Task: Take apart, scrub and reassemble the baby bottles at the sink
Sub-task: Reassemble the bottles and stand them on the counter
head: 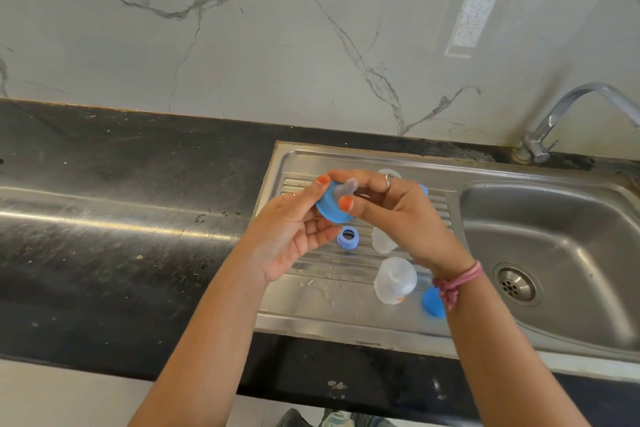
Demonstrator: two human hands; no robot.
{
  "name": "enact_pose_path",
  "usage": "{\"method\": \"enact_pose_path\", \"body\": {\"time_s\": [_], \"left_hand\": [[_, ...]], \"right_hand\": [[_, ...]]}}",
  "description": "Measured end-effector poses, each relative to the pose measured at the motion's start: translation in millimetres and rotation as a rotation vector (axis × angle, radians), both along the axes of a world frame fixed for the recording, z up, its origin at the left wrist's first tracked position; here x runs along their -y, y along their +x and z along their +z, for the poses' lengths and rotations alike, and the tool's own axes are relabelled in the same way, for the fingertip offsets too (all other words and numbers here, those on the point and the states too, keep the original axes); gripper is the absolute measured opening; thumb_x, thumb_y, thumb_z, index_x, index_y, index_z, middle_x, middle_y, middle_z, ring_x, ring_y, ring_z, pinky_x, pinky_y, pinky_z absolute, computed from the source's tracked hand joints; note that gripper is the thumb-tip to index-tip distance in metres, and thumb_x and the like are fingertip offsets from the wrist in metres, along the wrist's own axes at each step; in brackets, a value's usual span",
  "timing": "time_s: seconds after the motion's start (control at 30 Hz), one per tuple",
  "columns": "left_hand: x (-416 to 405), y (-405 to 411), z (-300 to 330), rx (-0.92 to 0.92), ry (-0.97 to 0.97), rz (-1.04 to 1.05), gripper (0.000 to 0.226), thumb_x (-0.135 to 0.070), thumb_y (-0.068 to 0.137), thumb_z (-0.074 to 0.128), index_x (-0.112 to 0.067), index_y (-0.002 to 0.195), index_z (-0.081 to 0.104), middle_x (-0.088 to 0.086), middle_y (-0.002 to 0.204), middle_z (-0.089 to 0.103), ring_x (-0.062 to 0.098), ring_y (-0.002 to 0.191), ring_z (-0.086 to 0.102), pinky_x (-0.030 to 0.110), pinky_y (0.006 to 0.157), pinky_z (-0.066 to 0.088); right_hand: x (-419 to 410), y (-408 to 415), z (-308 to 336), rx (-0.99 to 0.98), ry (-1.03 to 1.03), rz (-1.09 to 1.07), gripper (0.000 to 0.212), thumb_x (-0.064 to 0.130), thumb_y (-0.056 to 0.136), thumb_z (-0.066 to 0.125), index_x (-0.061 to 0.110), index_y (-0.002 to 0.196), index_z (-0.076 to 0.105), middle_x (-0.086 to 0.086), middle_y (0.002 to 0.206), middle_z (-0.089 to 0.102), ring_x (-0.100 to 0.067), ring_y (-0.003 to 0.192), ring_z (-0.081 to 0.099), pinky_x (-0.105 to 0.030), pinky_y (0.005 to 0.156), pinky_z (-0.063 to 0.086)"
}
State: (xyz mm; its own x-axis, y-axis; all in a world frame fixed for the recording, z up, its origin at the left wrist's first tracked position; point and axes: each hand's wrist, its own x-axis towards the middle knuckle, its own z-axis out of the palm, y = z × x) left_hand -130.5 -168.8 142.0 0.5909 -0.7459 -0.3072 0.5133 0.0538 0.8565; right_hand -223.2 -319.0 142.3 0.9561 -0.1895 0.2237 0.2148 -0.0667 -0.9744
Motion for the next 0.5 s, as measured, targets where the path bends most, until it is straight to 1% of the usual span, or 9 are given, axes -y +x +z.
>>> {"method": "enact_pose_path", "body": {"time_s": [0.07, 0.1, 0.17, 0.2, 0.27, 0.33, 0.4, 0.47, 0.5], "left_hand": [[-2, 2, 2, -0.024, -0.003, -0.065, 0.048, -0.046, 0.077, 0.072, -0.01, 0.109, 0.07, 0.01, 0.099, 0.072, 0.015, 0.082, 0.07, 0.025, 0.064, 0.056], [-2, 2, 4, -0.031, -0.028, -0.085, 0.053, -0.049, 0.075, 0.073, -0.01, 0.111, 0.07, 0.01, 0.099, 0.07, 0.013, 0.081, 0.068, 0.024, 0.065, 0.056], [-1, 2, 4, -0.038, -0.107, -0.105, 0.065, -0.055, 0.069, 0.075, -0.01, 0.116, 0.069, 0.008, 0.103, 0.068, 0.011, 0.086, 0.064, 0.021, 0.068, 0.055], [0, 1, 4, -0.03, -0.134, -0.109, 0.065, -0.055, 0.067, 0.078, -0.013, 0.115, 0.07, 0.006, 0.105, 0.068, 0.01, 0.089, 0.062, 0.019, 0.068, 0.054], [3, -4, 3, 0.034, -0.116, -0.103, 0.044, -0.048, 0.066, 0.083, -0.023, 0.101, 0.076, 0.0, 0.099, 0.07, 0.007, 0.086, 0.062, 0.015, 0.062, 0.05], [6, -8, 1, 0.083, -0.091, -0.077, 0.023, -0.04, 0.072, 0.079, -0.029, 0.092, 0.078, -0.005, 0.093, 0.071, 0.004, 0.082, 0.063, 0.013, 0.058, 0.047], [7, -10, -3, 0.084, -0.117, -0.046, 0.018, -0.034, 0.075, 0.075, -0.029, 0.092, 0.078, -0.007, 0.091, 0.072, 0.003, 0.08, 0.064, 0.013, 0.061, 0.048], [6, -9, -5, 0.069, -0.15, -0.027, 0.019, -0.028, 0.076, 0.074, -0.027, 0.094, 0.079, -0.007, 0.09, 0.072, 0.003, 0.079, 0.064, 0.013, 0.064, 0.05], [5, -8, -5, 0.06, -0.159, -0.026, 0.019, -0.026, 0.076, 0.074, -0.026, 0.094, 0.079, -0.006, 0.091, 0.072, 0.003, 0.079, 0.064, 0.014, 0.065, 0.051]], "right_hand": [[3, -3, 2, 0.007, -0.044, 0.064, 0.034, 0.018, 0.089, 0.061, 0.014, 0.122, 0.062, 0.005, 0.117, 0.07, -0.014, 0.115, 0.063, -0.022, 0.093, 0.05], [2, -3, 2, 0.022, -0.066, 0.038, 0.032, 0.017, 0.089, 0.06, 0.015, 0.121, 0.062, 0.006, 0.117, 0.07, -0.014, 0.114, 0.063, -0.022, 0.092, 0.05], [-4, 0, 2, 0.052, -0.041, -0.095, 0.026, 0.019, 0.089, 0.061, 0.015, 0.114, 0.067, 0.004, 0.118, 0.07, -0.013, 0.113, 0.064, -0.022, 0.091, 0.051], [-7, 2, 1, 0.062, 0.009, -0.181, 0.024, 0.021, 0.087, 0.063, 0.015, 0.109, 0.069, 0.003, 0.118, 0.07, -0.013, 0.111, 0.065, -0.023, 0.089, 0.051], [-10, 5, 0, 0.077, 0.052, -0.302, 0.022, 0.023, 0.084, 0.066, 0.013, 0.103, 0.072, 0.0, 0.117, 0.07, -0.016, 0.104, 0.067, -0.025, 0.086, 0.053], [-11, 7, 1, 0.08, -0.004, -0.32, 0.017, 0.015, 0.089, 0.064, 0.013, 0.104, 0.07, 0.0, 0.115, 0.069, -0.014, 0.101, 0.068, -0.023, 0.084, 0.053], [-9, 6, 3, 0.068, -0.095, -0.276, 0.018, 0.01, 0.092, 0.061, 0.012, 0.109, 0.067, 0.001, 0.115, 0.068, -0.009, 0.105, 0.067, -0.021, 0.086, 0.053], [-3, 4, 6, 0.055, -0.209, -0.228, 0.023, 0.011, 0.093, 0.06, 0.012, 0.116, 0.064, -0.001, 0.119, 0.067, -0.009, 0.109, 0.065, -0.023, 0.092, 0.052], [-1, 3, 8, 0.057, -0.23, -0.196, 0.025, 0.012, 0.093, 0.06, 0.012, 0.118, 0.064, 0.0, 0.12, 0.067, -0.009, 0.11, 0.065, -0.024, 0.093, 0.051]]}}
